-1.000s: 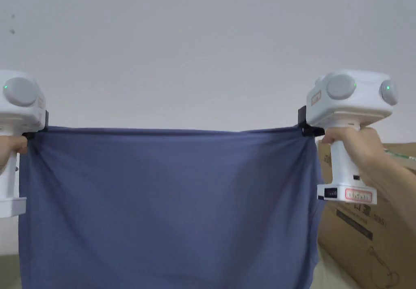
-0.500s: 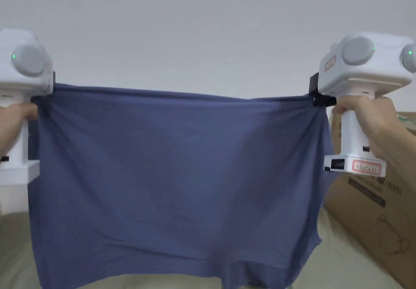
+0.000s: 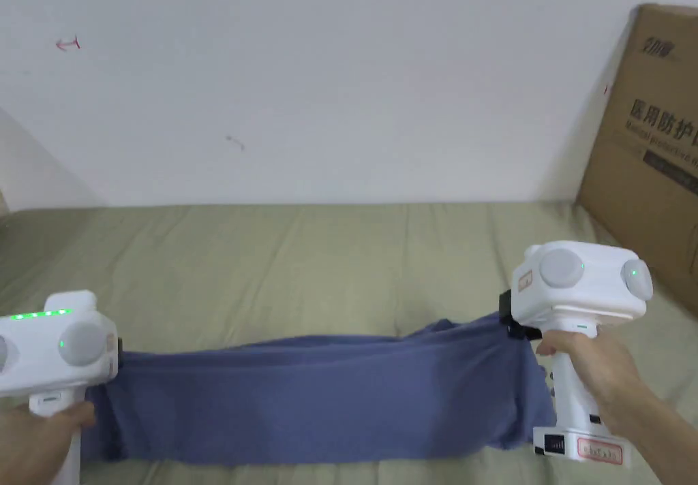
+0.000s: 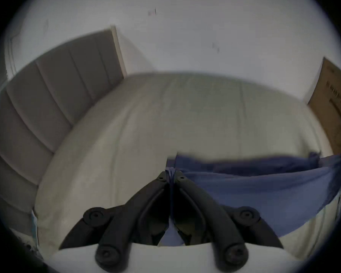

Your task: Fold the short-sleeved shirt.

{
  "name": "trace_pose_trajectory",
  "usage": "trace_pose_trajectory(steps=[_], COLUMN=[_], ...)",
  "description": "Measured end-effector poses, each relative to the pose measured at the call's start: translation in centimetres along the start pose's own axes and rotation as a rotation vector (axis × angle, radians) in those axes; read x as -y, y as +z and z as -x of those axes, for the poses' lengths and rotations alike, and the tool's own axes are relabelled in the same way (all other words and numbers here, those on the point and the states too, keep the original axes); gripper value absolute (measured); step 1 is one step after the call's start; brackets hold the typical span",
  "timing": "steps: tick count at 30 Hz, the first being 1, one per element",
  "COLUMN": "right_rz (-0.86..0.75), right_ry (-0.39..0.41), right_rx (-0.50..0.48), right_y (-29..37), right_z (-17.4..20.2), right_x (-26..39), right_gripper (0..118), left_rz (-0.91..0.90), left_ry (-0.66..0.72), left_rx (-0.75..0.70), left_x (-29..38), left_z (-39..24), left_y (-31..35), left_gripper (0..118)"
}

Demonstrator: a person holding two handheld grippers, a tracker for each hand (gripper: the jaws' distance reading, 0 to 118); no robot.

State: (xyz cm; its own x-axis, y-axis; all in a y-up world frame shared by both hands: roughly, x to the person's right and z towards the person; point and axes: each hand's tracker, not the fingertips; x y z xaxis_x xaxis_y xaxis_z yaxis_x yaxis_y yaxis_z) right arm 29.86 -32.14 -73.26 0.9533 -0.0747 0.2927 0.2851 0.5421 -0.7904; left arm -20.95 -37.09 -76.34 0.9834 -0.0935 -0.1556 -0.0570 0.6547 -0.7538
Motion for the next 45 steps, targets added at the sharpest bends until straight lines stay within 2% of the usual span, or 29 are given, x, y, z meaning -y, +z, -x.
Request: trace_pose_trajectory(steps=[3, 5, 8, 11, 15, 20, 24, 25, 29, 32, 33, 34, 35, 36, 37, 38, 39, 41, 42, 43, 44, 45], right_rz=[0.03, 0.064, 0.035, 0.007, -0.014, 0.062, 0.094, 0.09, 0.14, 0.114, 0.091, 0.068, 0.059, 0.064, 0.064, 0.064, 0.05, 0.03, 0.021, 0.001, -0.001, -0.013], right_ry=[-0.022, -0.029, 0.008, -0.011, 0.053, 0.005, 0.12, 0.126, 0.098, 0.064, 0.043, 0.025, 0.015, 0.01, 0.0, -0.01, -0.024, -0.041, -0.046, -0.047, -0.049, -0.061], right_rx=[-0.013, -0.062, -0.049, -0.074, -0.101, -0.12, -0.08, -0.076, -0.064, -0.076, -0.079, -0.098, -0.106, -0.092, -0.078, -0.074, -0.079, -0.112, -0.133, -0.161, -0.16, -0.161], right_y=[-0.9, -0.1, 2.9, 7.5, 14.2, 20.0, 23.1, 23.3, 23.2, 23.6, 23.9, 23.9, 23.9, 23.9, 24.1, 24.3, 24.9, 26.2, 26.8, 27.4, 27.7, 28.3], right_z=[-0.9, -1.8, -2.8, -4.4, -6.3, -8.4, -9.1, -9.5, -10.8, -11.3, -10.9, -11.0, -11.1, -11.1, -10.9, -10.9, -11.0, -11.0, -11.0, -11.1, -11.0, -10.8], right_x=[2.3, 3.5, 6.1, 10.0, 18.1, 29.8, 37.9, 39.6, 43.4, 43.8, 43.6, 43.4, 43.2, 43.1, 43.1, 43.1, 43.2, 43.3, 43.4, 43.5, 43.7, 43.9], right_gripper=[2, 2, 2, 2, 2, 2, 2, 2, 2, 2, 2, 8, 27, 65, 86, 91, 91, 90, 82, 65, 37, 6], left_rz=[0.043, 0.058, 0.046, 0.011, -0.026, 0.024, 0.061, 0.063, 0.115, 0.122, 0.115, 0.115, 0.113, 0.103, 0.095, 0.093, 0.082, 0.054, 0.045, 0.05, 0.051, 0.057], left_ry=[0.019, 0.035, 0.054, 0.038, 0.027, 0.028, -0.016, -0.018, -0.025, -0.005, 0.003, 0.002, -0.003, -0.004, 0.002, 0.003, 0.003, -0.005, -0.01, -0.012, -0.017, -0.023], left_rx=[0.01, 0.019, 0.05, 0.069, 0.084, 0.072, 0.078, 0.07, 0.075, 0.099, 0.115, 0.115, 0.114, 0.107, 0.105, 0.12, 0.153, 0.198, 0.21, 0.237, 0.276, 0.28], left_x=[2.3, 3.3, 4.7, 7.1, 12.9, 22.0, 28.5, 30.0, 34.4, 35.4, 35.3, 35.1, 35.1, 34.9, 34.7, 34.5, 34.5, 34.4, 34.5, 34.7, 35.1, 35.6], left_z=[0.9, 1.5, 2.6, 3.7, 7.3, 11.5, 14.0, 14.5, 15.9, 16.4, 16.5, 16.3, 16.1, 16.2, 16.3, 16.5, 16.3, 16.6, 16.8, 17.0, 17.2, 17.4], left_y=[-0.8, -0.1, 3.2, 7.7, 12.9, 19.2, 23.8, 24.7, 26.1, 26.7, 26.6, 26.8, 27.0, 27.1, 27.4, 27.8, 28.5, 29.9, 30.5, 31.0, 31.3, 31.6], left_gripper=[1, 1, 1, 1, 1, 1, 1, 1, 1, 2, 9, 22, 39, 70, 92, 107, 111, 106, 92, 65, 23, 0])
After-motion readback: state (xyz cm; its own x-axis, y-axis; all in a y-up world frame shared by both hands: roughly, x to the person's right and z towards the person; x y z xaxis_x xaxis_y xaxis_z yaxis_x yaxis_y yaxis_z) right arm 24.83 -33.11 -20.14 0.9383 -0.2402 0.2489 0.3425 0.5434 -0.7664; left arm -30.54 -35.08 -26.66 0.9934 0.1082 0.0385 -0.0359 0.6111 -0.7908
